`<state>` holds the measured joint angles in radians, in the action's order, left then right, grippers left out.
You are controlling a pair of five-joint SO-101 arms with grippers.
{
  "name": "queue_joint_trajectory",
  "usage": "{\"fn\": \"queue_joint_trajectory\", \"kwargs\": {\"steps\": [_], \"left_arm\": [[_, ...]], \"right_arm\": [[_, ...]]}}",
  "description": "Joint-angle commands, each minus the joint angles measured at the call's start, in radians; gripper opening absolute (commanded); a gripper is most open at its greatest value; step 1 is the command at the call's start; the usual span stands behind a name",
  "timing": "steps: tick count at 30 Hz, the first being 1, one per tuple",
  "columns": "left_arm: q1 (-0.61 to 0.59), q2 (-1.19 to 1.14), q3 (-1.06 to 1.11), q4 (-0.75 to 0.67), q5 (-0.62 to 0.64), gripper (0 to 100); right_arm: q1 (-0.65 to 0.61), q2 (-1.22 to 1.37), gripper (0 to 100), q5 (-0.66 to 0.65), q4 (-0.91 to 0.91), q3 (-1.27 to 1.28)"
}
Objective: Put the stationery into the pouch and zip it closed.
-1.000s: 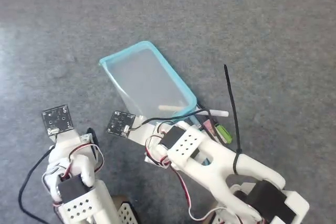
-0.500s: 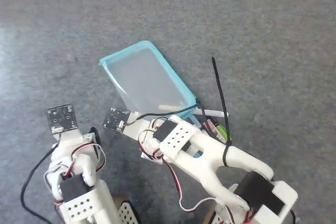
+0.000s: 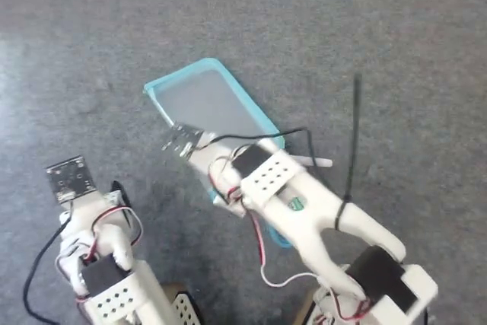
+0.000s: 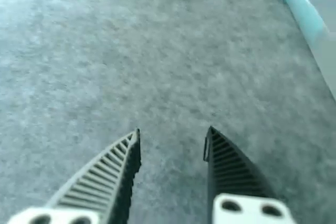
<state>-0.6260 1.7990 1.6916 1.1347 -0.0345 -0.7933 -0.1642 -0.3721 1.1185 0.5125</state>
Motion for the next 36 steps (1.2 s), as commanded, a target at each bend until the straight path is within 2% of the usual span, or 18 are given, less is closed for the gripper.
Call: {"fn": "queue_joint_trajectory", "kwargs": {"steps": [1, 6, 12, 14, 16, 18, 21, 25, 30, 36], "left_arm": [[0.068, 0.018, -0.008, 0.052, 0.002, 19], [0.066, 0.018, -0.008, 0.037, -0.137, 19], [0.041, 0.018, -0.008, 0.003, -0.316, 19], [0.041, 0.02, -0.008, -0.017, -0.33, 19], [0.048, 0.018, -0.008, -0.028, -0.328, 19], [0.109, 0.02, -0.01, -0.052, -0.338, 19], [0.203, 0.018, -0.018, -0.071, -0.381, 19], [0.253, 0.012, -0.145, -0.077, -0.322, 27], [0.388, -0.015, -0.426, 0.078, -0.249, 28], [0.474, -0.404, -0.748, 0.069, -0.129, 28]], "right_arm": [[0.058, -0.191, 0.6, 0.009, 0.028, -0.038], [0.082, -0.349, 0.6, 0.003, 0.035, -0.014], [0.108, -0.341, 0.6, 0.006, 0.134, -0.161], [0.111, -0.332, 0.6, 0.012, 0.165, -0.226], [0.114, -0.318, 0.6, 0.081, 0.168, -0.272], [0.116, -0.289, 0.6, 0.138, 0.166, -0.301], [0.12, -0.257, 0.6, 0.144, 0.165, -0.318], [0.13, -0.295, 0.6, 0.184, 0.096, -0.299], [0.081, -0.507, 0.6, 0.199, -0.076, -0.118], [0.111, -0.771, 0.6, 0.233, -0.108, 0.002]]}}
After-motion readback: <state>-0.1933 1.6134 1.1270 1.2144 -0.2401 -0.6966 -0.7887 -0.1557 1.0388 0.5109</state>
